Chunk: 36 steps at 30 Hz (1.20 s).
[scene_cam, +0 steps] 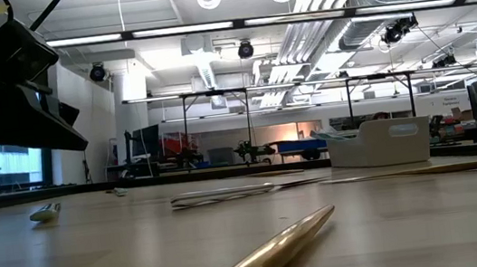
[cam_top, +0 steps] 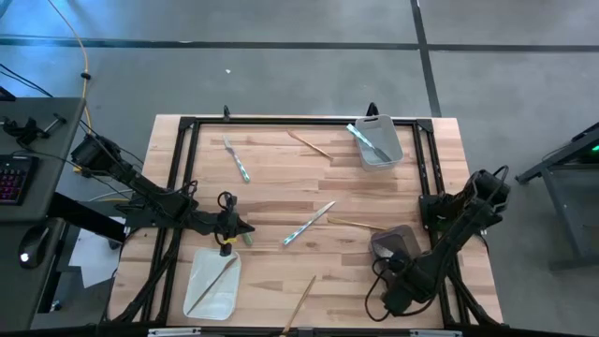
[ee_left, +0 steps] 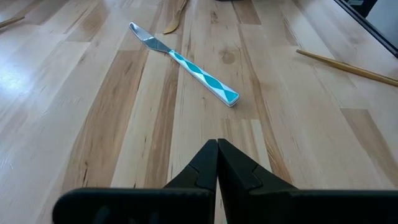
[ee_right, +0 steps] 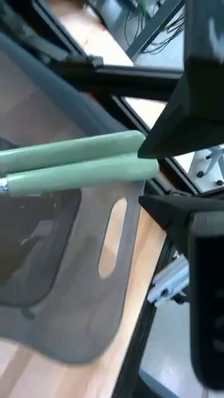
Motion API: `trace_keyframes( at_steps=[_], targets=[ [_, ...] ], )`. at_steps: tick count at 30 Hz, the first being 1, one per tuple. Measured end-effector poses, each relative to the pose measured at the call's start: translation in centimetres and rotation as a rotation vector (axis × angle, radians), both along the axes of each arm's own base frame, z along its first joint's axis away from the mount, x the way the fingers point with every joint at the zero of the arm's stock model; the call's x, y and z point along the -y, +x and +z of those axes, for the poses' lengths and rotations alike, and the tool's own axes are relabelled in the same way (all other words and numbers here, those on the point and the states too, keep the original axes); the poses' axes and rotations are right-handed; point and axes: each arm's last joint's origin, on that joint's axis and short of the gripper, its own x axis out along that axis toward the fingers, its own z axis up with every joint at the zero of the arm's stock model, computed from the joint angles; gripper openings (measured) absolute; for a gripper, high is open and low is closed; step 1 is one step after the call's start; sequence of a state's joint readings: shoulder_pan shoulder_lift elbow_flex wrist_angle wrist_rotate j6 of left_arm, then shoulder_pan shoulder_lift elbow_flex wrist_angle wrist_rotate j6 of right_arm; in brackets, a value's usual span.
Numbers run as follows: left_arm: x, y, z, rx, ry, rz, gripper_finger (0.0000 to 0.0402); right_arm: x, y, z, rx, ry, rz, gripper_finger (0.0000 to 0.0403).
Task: Sort silverware by color (type)
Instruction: Put the green table knife into the black bin
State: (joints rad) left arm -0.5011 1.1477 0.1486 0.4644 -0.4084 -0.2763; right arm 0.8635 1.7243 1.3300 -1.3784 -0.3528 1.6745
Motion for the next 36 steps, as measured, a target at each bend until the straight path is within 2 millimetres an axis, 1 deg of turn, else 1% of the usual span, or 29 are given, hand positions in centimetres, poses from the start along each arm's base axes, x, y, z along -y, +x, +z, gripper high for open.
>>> trace_keyframes(
  at_steps=[3,6,9,12,14,17,21,24,27,29,32,36],
  targets=[
    [0.0,0.0,0.0,0.000,0.000,0.000,0.0000,0.1,-0.1,0.5,-0.014,-0.014,0.009,0.0111],
    [0.0,0.0,0.0,-0.001,-0.003,0.001,0.0000,0.1,0.1,1.5,0.030,-0.042,0.044,0.0109],
    [0.0,0.0,0.0,-0.001,-0.006,0.002,0.0000,0.2,0.7,2.2,0.146,-0.079,0.126,0.0078],
    [0.0,0.0,0.0,-0.001,-0.007,0.002,0.0000,1.0,1.7,2.1,0.217,-0.130,0.192,0.0024],
    [0.0,0.0,0.0,-0.001,-0.007,0.002,0.0000,2.0,2.3,1.5,0.223,-0.167,0.220,0.0007],
    [0.0,0.0,0.0,0.000,-0.003,-0.001,0.0000,3.5,2.8,-0.3,0.175,-0.169,0.270,0.0014],
    [0.0,0.0,0.0,0.000,-0.003,-0.001,0.0000,5.5,2.6,-2.6,0.075,-0.190,0.299,0.0002],
    [0.0,0.0,0.0,-0.001,-0.003,-0.001,0.0000,6.2,2.3,-3.9,0.034,-0.170,0.283,0.0003],
    [0.0,0.0,0.0,-0.002,-0.006,0.002,0.0000,6.1,1.8,-5.0,0.015,-0.126,0.244,0.0001],
    [0.0,0.0,0.0,-0.002,-0.006,0.002,0.0000,5.7,1.3,-5.3,-0.004,-0.114,0.217,0.0001],
    [0.0,0.0,0.0,-0.002,-0.007,0.002,0.0000,4.9,0.6,-5.3,-0.014,-0.121,0.180,0.0000],
    [0.0,0.0,0.0,-0.003,-0.009,0.003,0.0000,3.2,-0.4,-5.2,-0.004,-0.103,0.137,0.0000]
  ],
)
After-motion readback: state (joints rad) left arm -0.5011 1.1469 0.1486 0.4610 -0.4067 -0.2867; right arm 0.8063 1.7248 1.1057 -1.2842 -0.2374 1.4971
